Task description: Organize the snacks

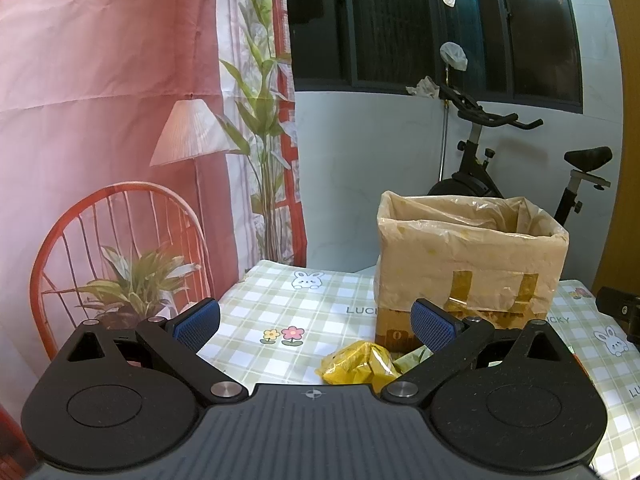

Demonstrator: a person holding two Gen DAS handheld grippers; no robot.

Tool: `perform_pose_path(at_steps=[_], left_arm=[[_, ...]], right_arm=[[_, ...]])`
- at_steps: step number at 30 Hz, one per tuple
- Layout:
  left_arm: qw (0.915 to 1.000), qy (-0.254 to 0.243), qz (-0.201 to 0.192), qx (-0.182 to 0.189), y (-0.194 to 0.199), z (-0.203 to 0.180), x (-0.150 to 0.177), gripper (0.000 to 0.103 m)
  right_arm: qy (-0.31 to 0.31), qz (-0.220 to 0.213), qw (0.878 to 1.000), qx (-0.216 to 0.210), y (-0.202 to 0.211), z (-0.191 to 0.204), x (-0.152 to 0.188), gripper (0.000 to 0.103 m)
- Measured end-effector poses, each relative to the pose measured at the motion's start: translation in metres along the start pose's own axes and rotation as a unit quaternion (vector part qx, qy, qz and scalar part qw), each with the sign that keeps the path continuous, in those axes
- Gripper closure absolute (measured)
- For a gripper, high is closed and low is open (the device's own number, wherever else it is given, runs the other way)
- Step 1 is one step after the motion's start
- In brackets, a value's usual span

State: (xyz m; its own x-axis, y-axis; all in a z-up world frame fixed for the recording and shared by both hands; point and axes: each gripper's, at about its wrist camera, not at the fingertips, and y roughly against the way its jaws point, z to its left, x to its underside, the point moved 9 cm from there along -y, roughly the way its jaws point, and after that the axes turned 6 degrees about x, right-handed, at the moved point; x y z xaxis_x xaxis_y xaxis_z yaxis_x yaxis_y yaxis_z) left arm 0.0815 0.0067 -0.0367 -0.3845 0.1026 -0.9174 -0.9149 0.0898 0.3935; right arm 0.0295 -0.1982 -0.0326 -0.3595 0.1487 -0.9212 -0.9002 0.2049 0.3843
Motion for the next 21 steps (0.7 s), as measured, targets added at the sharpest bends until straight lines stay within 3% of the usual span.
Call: perform_pose_path(at_steps=[21], left_arm=[[0.9999,0.008,0.008,0.004,-0.0033,0.0029,0.0057,0.001]], right_arm=[[0.000,0.001,1.000,0.000,-0.0018,0.0004,0.0010,0.000]])
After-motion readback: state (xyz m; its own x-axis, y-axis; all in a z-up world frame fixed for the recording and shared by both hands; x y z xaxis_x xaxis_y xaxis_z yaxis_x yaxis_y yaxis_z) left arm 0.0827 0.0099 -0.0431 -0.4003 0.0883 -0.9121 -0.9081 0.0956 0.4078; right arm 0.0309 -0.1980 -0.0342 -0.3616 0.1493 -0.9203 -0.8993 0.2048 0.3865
